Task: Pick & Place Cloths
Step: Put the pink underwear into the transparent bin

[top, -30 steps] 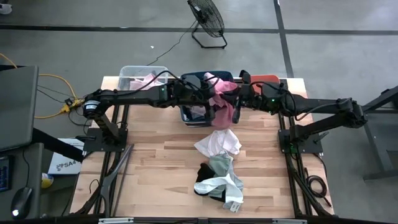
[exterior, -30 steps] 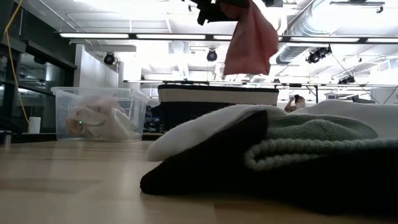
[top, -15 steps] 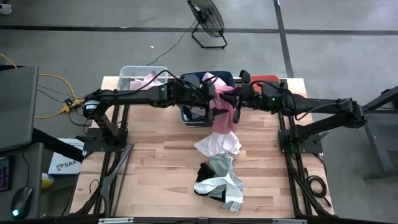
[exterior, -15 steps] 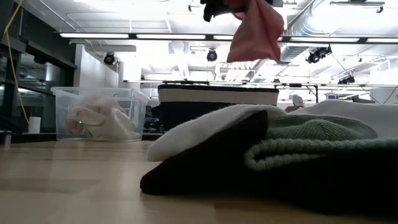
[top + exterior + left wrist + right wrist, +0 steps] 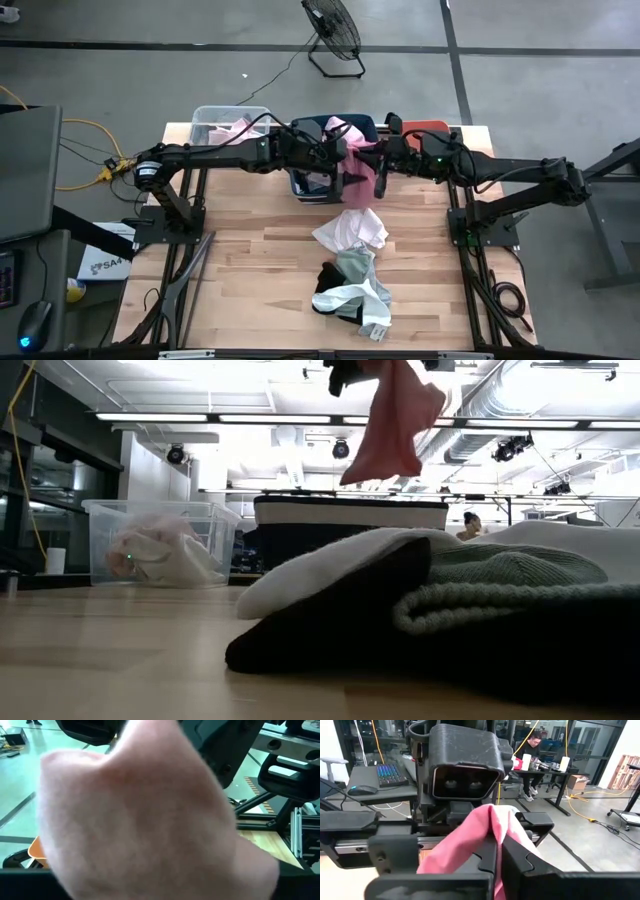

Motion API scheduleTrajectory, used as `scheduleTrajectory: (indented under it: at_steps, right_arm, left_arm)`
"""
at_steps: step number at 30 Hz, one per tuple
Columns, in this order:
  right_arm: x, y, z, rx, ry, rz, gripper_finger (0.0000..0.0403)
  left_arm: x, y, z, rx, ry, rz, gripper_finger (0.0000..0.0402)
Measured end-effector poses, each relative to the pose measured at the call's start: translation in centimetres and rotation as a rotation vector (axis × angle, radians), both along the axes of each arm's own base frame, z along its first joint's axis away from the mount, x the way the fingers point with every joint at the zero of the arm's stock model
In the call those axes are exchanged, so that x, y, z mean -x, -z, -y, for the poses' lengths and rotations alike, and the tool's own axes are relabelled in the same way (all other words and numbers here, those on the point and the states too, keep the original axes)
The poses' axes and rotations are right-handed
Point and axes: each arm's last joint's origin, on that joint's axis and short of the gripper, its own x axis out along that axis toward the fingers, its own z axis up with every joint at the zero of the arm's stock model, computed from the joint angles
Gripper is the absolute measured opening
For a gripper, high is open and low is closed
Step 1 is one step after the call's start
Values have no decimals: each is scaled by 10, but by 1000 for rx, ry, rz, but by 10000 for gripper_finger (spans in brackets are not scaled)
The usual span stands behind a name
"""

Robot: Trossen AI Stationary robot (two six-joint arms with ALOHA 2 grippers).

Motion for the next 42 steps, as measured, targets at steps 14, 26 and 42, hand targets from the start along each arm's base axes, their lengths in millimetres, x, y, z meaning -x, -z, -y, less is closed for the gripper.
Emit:
scheduleTrajectory:
  at_steps: [14,26,42]
  right_arm:
    - [0,2,0,-3,-8,-15,4]
    - [12,3,-3,-56,-22,-69,82]
    - [30,9,-4,-177,2,-181,195]
  left_arm:
    - [2,6,-2,-52,-53,-63,13]
    - [9,7,-4,-128,-147,-143,4]
    - [74,-34,-8,-337,-593,-254,4]
